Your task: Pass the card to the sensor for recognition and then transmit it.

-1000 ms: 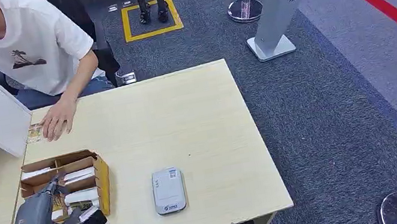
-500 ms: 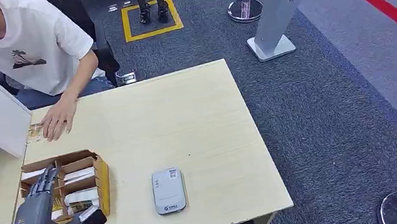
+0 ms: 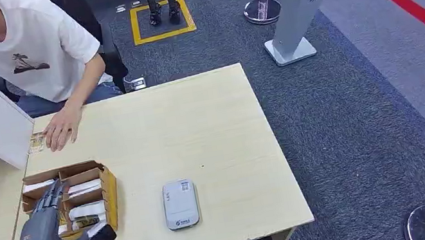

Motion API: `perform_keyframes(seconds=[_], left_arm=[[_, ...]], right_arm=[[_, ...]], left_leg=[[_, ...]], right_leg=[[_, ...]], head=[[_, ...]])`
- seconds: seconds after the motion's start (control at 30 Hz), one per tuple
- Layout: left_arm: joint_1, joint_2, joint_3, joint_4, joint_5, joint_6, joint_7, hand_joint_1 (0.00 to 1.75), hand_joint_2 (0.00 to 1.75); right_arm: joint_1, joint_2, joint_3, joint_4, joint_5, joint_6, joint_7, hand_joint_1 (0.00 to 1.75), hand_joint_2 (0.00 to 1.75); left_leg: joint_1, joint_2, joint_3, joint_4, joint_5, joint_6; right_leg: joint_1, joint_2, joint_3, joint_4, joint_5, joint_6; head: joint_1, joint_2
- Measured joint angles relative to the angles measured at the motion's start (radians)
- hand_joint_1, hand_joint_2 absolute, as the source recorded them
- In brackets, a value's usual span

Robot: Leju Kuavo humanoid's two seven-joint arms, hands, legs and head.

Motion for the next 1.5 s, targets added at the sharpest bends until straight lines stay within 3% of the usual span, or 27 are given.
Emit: perform_keyframes(seconds=[0.43, 0.47, 0.5, 1.5], left_arm=[[0.000, -0.007, 0.000, 0.014, 0.000, 0.000, 0.001, 0.00, 1.75], [0.000, -0.007, 0.000, 0.015, 0.000, 0.000, 0.001, 0.21, 1.75], [0.000, -0.008, -0.001, 0.016, 0.000, 0.000, 0.001, 1.71, 1.75], [0.003, -0.010, -0.001, -0.008, 0.017, 0.018, -0.011, 1.75, 1.75]], right_arm=[[0.000, 0.000, 0.000, 0.000, 0.000, -0.004, 0.000, 0.00, 0.00], [0.001, 0.000, 0.000, 0.000, 0.000, -0.004, 0.000, 0.00, 0.00], [0.001, 0.000, 0.000, 0.000, 0.000, -0.004, 0.000, 0.00, 0.00], [0.012, 0.000, 0.000, 0.000, -0.012, -0.009, -0.011, 0.00, 0.00]], left_leg=[[0.000, 0.000, 0.000, 0.000, 0.000, 0.000], [0.000, 0.000, 0.000, 0.000, 0.000, 0.000], [0.000, 0.000, 0.000, 0.000, 0.000, 0.000], [0.000, 0.000, 0.000, 0.000, 0.000, 0.000]], right_leg=[[0.000, 0.000, 0.000, 0.000, 0.000, 0.000], [0.000, 0.000, 0.000, 0.000, 0.000, 0.000], [0.000, 0.000, 0.000, 0.000, 0.000, 0.000], [0.000, 0.000, 0.000, 0.000, 0.000, 0.000]], head=[[0.000, 0.000], [0.000, 0.000], [0.000, 0.000], [0.000, 0.000]])
